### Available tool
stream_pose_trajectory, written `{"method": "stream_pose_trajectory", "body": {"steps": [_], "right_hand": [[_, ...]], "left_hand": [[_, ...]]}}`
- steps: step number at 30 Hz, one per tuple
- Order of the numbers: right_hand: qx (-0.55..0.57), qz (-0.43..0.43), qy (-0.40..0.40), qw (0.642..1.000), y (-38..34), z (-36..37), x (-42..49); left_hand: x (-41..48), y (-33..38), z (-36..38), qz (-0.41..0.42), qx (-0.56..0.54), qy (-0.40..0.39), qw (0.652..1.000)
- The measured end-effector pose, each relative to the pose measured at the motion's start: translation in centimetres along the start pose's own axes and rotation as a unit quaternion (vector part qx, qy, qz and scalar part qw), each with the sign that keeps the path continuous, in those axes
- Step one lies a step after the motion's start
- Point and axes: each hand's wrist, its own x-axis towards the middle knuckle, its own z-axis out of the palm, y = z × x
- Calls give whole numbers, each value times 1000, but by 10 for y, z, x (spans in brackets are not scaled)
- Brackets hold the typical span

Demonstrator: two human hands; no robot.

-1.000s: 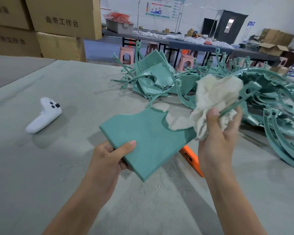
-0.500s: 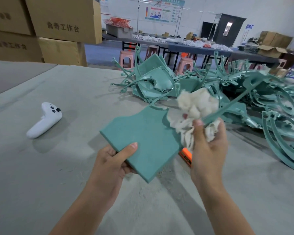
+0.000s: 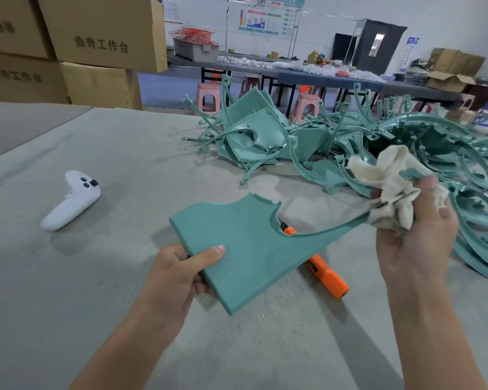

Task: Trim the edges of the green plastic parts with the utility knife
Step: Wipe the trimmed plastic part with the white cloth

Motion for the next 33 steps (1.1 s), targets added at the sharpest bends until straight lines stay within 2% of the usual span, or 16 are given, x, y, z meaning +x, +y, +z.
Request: {"method": "stream_pose_trajectory", "body": {"steps": [5,7,8,9,11,12,14,17,18,20,22,24,26,29,31,33], "right_hand": [[-63,-80,77,992,-3,-28,25],[-155,-129,77,976,1,-32,22],[-234,-177,53,955,6,-30,16],[-327,-227,0,917,12,-26,9],[-481,-301,-130,813,29,-18,-6],[-524,-294,-189,777,39,-13,-12],[-567,-235,-250,749,54,-5,-24],[-573,-170,-315,737,69,7,-49],[-555,-155,-335,746,72,11,-58],[-465,-142,-328,810,73,20,-70],[-350,-131,-274,886,68,29,-74],[-264,-127,-203,934,60,33,-73],[-233,-138,-111,956,53,30,-66],[-239,-89,3,967,49,23,-50],[-237,-55,-35,969,48,24,-50],[-231,-28,-125,964,50,29,-64]], "left_hand": [[0,4,-7,40,51,62,996],[0,4,-5,47,67,81,993],[0,3,-4,54,78,89,991],[-1,3,-2,63,92,95,989],[-2,2,0,79,107,103,986],[-3,3,1,84,104,109,985],[-4,3,2,97,99,113,984],[-5,2,6,117,118,103,981],[-5,1,7,118,119,102,981],[-4,0,6,118,103,106,982],[-2,0,3,107,53,121,985],[0,1,0,97,2,136,986],[1,2,0,93,-29,145,985],[0,4,1,87,-72,119,986],[-3,3,6,80,-64,90,991],[-5,0,11,82,-37,53,995]]}}
